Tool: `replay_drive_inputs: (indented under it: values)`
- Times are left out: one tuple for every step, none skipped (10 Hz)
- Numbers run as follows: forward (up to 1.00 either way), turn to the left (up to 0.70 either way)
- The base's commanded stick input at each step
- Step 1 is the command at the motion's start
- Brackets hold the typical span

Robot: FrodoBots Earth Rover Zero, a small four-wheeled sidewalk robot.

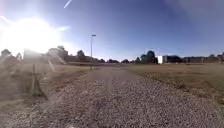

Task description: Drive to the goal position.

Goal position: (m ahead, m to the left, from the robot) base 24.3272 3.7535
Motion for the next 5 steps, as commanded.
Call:
replay_drive_inputs:
  values:
    - [0.50,0.00]
    - [0.50,0.00]
    - [0.50,0.00]
    - [0.50,0.00]
    - [0.50,0.00]
